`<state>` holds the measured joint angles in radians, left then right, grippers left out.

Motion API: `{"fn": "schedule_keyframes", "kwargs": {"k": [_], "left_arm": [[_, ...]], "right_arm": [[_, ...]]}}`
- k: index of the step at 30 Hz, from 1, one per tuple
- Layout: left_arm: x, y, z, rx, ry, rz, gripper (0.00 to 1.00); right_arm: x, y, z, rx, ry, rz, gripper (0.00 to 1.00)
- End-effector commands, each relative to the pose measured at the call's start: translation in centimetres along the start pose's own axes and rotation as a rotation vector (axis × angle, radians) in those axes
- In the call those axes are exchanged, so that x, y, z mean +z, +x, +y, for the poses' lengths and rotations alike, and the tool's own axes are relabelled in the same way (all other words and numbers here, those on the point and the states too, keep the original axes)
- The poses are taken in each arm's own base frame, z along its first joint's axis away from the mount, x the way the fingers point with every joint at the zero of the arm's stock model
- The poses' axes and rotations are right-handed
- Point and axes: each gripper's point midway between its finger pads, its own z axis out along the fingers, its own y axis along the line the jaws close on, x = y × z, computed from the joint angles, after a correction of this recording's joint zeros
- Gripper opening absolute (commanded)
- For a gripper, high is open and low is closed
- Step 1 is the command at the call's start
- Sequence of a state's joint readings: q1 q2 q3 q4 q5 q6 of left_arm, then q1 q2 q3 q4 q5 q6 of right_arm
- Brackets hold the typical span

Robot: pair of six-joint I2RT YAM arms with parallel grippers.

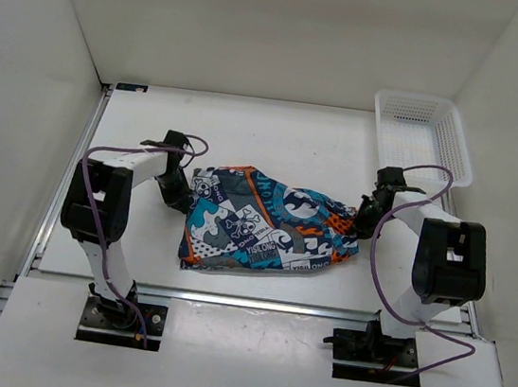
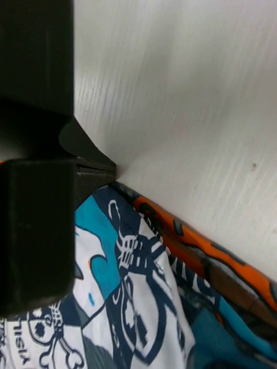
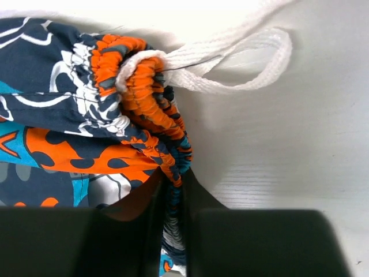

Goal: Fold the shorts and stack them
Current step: Fold the shorts

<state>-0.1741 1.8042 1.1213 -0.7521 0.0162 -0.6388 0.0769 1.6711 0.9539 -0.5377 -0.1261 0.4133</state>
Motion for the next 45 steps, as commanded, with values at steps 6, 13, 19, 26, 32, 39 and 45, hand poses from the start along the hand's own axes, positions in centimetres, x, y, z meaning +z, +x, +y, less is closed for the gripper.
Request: {"fn": "schedule_keyframes", "kwargs": {"k": [6,13,19,26,32,39,45], "left_arm": [[0.0,-0.6,-1.8,0.005,0.08,-0.003,0.1],[0.2,-0.7,-2.4,0.014,0.081,-0.001,0.1],[0.0,-1.0,-2.5,0.024,0.086,-0.009,0.1],[0.0,-1.0,-2.5,0.024,0.086,-0.009,0.1],[0.0,-1.0,-2.5,0.024,0.086,-0.009,0.1],[0.0,-1.0,-2.5,0.024,0.086,-0.009,0.1],[0.0,-1.2,-2.3,0.015,0.085,-0.01,0.1]], "right_arm": [[0.3,-0.3,-0.1,-0.005,0.023,0.006,0.0],[-4.5,-1.7,3.8,-0.105,-0.011,-0.112,0.0],[-9.5,-1.6,10.6,-0.267,-0.003,-0.224,0.0],[-12.9,0.8,21.9,-0.462,-0.024,-0.323,0.0],[-10.4,6.2,30.5,-0.637,-0.055,-0.29,0.0],[-6.8,10.2,36.5,-0.721,-0.11,-0.245,0.0],[-5.7,11.8,39.1,-0.738,-0.197,-0.22,0.0]]}}
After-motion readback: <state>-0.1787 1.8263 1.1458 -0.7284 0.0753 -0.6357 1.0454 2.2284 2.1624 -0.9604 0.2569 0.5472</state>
